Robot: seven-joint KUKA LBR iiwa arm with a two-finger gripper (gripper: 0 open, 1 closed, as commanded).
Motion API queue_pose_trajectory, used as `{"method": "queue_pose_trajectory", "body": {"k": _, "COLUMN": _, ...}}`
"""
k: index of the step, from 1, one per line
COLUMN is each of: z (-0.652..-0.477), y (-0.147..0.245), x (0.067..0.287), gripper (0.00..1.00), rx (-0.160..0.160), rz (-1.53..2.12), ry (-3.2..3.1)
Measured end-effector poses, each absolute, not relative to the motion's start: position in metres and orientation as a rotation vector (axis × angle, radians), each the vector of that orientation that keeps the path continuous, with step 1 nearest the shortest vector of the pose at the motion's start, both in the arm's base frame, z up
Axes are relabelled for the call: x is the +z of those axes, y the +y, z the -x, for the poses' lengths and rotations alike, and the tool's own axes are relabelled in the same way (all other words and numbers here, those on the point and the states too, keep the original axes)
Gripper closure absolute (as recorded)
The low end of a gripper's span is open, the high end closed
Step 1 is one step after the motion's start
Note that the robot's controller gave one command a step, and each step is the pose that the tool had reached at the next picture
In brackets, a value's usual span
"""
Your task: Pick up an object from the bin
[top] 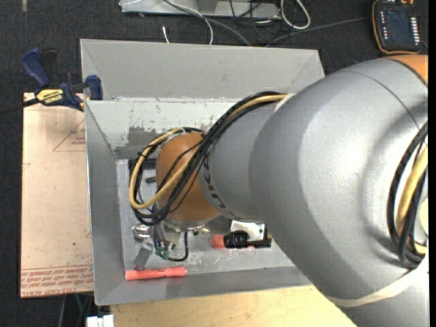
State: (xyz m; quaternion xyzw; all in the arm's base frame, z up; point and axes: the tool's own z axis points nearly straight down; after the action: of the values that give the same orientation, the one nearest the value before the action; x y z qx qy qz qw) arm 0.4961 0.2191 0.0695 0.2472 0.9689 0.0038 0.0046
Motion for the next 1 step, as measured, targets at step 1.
{"method": "queue_pose_trajectory", "body": {"k": 1, "z": -0.5226, "y": 0.2265, "x": 0.0707, "gripper": 1.0, "rx": 0.009, "rz": -1.177, "ry": 2.913}}
